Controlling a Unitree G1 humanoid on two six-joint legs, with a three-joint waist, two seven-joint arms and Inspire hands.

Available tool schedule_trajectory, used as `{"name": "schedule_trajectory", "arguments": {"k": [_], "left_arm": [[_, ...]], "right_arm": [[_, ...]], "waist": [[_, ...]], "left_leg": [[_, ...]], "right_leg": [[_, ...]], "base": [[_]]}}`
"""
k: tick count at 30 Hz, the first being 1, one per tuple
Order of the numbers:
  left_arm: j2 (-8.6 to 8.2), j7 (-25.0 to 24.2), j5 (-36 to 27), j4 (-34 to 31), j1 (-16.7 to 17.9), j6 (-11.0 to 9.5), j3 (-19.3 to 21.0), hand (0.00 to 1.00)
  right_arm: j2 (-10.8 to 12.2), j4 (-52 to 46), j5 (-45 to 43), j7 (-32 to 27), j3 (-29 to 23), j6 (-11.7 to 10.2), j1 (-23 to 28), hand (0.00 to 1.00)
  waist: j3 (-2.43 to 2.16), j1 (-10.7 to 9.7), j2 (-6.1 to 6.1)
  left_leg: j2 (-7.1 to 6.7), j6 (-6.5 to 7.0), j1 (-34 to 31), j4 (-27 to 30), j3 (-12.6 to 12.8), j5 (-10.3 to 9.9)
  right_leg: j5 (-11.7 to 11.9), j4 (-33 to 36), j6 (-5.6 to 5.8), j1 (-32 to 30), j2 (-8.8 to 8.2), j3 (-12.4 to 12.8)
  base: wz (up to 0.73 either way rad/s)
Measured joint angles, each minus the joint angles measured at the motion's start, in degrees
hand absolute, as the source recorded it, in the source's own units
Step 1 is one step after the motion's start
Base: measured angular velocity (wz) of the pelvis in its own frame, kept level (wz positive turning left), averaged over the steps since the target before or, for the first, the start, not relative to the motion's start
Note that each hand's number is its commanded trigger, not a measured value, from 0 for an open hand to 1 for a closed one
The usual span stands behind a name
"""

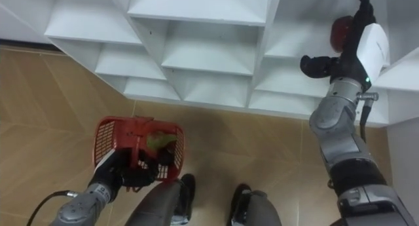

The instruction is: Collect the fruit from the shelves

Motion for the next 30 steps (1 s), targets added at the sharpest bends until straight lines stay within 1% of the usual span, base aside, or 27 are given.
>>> {"name": "schedule_trajectory", "arguments": {"k": [3,9,12,16,19,24,30], "left_arm": [[0.00,0.04,-0.07,-0.32,0.69,0.01,-0.08,1.00],[0.06,0.31,-0.10,-0.63,0.56,0.00,-0.25,1.00],[0.88,0.28,-0.11,-1.73,0.73,0.00,-0.72,1.00],[1.81,0.31,-0.09,-2.18,0.36,0.00,-0.71,1.00],[1.81,0.30,-0.10,-2.19,0.38,0.01,-0.77,1.00],[1.82,0.45,-0.11,-2.61,0.37,0.02,-0.80,1.00],[1.85,0.41,-0.11,-2.61,0.37,0.02,-1.71,1.00]], "right_arm": [[-0.01,0.21,0.00,-0.01,-0.01,0.50,0.00,0.00],[-0.05,0.30,0.00,-0.47,-0.01,0.62,-0.02,0.00],[-0.11,0.40,-0.01,-0.78,-0.01,0.67,-0.34,0.00],[-0.29,0.58,0.00,-0.79,-0.01,0.79,-0.58,0.00],[-0.41,0.65,0.01,-0.78,-0.01,1.45,-0.70,0.00],[-0.68,0.68,0.17,-0.75,0.07,1.90,-1.34,0.00],[-0.86,0.97,2.77,0.13,1.10,1.91,-1.50,0.00]], "waist": [[0.01,0.00,-0.02],[0.09,-0.16,-0.17],[0.14,-0.57,-0.25],[0.55,-0.86,-0.93],[0.71,-0.89,-1.19],[0.73,-0.96,-1.27],[0.73,-0.93,-1.28]], "left_leg": [[0.11,-0.03,-0.14,0.01,0.08,0.01],[0.33,-0.08,-1.46,0.98,0.09,-0.17],[0.48,-0.08,-2.41,1.46,0.10,-0.26],[0.47,-0.13,-2.91,1.89,0.39,-0.45],[0.58,-0.19,-3.10,1.98,0.38,-0.47],[0.54,-0.30,-3.98,2.60,0.31,-0.56],[0.57,-0.33,-3.99,2.98,-0.02,-0.57]], "right_leg": [[-0.01,0.08,-0.03,-0.18,0.03,0.03],[-0.09,0.75,-0.17,-1.33,0.11,0.01],[-0.10,1.08,-0.23,-2.23,0.16,0.01],[-0.27,1.96,-0.40,-3.10,0.08,0.32],[-0.33,2.04,-0.51,-3.29,0.15,0.28],[-0.42,2.63,-0.63,-4.13,0.10,0.27],[-0.45,2.84,-0.68,-4.00,0.10,0.11]], "base": [[0.00],[0.00],[0.00],[0.00],[0.00],[0.00],[0.00]]}}
